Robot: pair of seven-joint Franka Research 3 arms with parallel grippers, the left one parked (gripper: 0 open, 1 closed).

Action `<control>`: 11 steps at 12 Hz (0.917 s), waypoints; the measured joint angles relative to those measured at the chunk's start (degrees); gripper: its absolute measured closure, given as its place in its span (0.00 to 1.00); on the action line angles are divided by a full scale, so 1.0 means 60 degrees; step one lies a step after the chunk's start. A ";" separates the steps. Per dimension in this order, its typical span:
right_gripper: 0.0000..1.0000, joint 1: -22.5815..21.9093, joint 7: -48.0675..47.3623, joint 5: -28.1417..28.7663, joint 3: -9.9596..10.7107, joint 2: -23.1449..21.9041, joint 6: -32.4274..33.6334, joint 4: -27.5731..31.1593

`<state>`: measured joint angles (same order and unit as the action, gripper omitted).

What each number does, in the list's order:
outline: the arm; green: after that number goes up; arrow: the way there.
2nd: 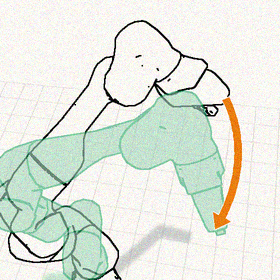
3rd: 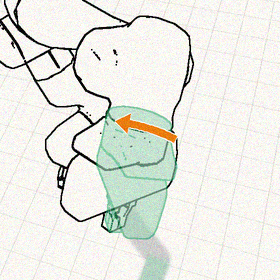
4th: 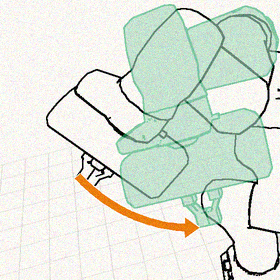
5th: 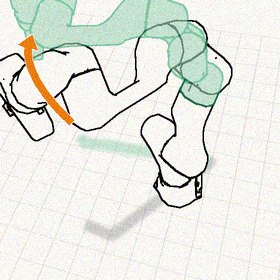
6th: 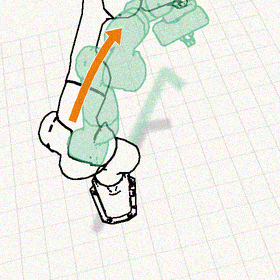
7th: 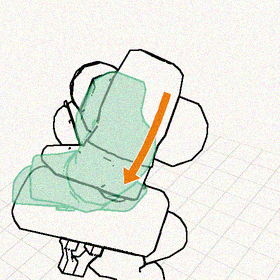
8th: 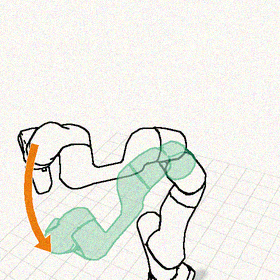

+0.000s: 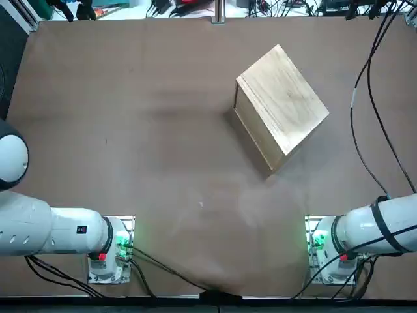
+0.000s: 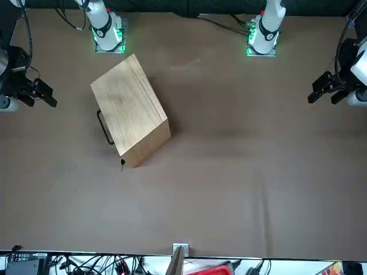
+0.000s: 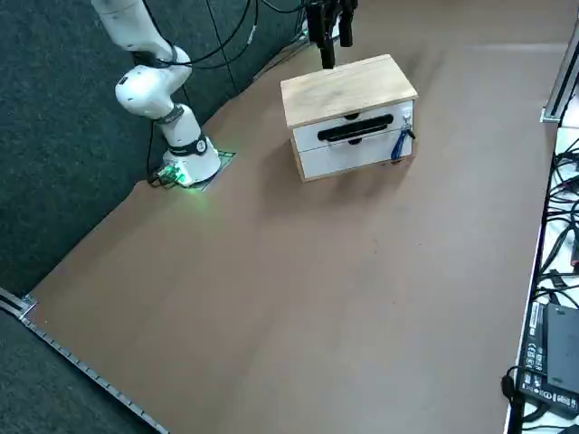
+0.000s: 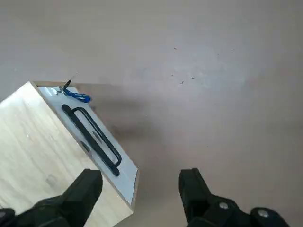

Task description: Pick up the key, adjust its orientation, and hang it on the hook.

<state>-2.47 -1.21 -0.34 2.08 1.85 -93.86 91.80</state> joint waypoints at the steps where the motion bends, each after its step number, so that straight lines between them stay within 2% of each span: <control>1: 0.00 0.0000 0.0000 0.0000 0.0001 0.0000 0.0002 0.0000; 11: 0.00 -0.0009 0.0006 0.0000 0.0013 0.0019 0.0019 0.0043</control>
